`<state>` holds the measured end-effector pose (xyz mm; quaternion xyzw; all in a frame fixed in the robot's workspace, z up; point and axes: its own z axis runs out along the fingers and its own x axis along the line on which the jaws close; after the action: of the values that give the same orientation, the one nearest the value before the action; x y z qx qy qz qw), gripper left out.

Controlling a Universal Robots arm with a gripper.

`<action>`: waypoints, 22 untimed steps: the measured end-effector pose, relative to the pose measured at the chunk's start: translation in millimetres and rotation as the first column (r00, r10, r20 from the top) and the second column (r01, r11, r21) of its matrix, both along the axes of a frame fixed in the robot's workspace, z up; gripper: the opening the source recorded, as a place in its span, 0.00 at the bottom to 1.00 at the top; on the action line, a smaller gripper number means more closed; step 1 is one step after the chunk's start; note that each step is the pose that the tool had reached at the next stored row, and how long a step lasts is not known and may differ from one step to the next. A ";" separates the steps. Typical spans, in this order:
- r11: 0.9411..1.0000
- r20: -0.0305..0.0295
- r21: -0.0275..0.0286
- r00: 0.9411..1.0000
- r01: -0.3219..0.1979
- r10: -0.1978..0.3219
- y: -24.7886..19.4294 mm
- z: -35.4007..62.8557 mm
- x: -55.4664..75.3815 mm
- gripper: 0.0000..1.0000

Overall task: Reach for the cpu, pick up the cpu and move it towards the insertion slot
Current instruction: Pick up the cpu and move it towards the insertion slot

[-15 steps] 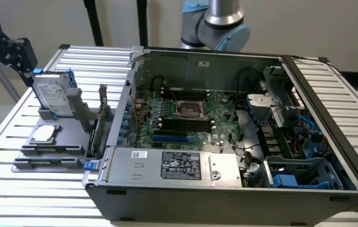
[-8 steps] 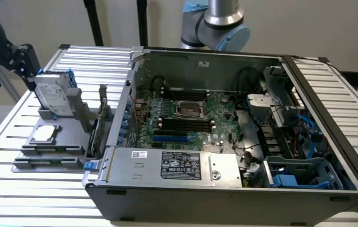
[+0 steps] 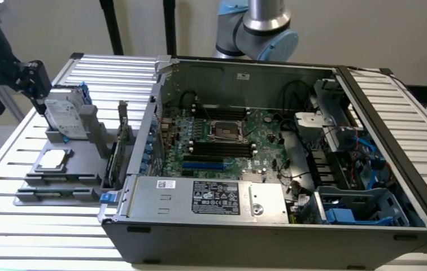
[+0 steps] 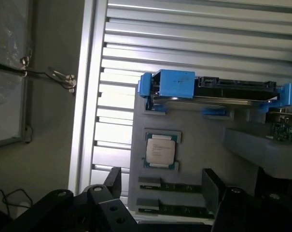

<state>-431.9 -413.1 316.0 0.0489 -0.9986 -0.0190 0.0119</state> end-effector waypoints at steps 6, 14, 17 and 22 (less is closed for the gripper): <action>1.000 0.000 0.000 1.000 0.000 0.000 -0.1 -10.9 0.0 0.76; 1.000 0.000 0.000 1.000 -0.002 0.002 -0.1 -25.5 -0.1 0.76; 1.000 0.000 0.000 1.000 -0.002 0.002 -0.1 -31.0 -0.1 0.76; 1.000 0.000 0.000 1.000 -0.003 0.003 -0.1 -40.1 -0.1 0.76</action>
<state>-432.0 -413.2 275.9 0.0504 -0.9985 -0.0190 0.0119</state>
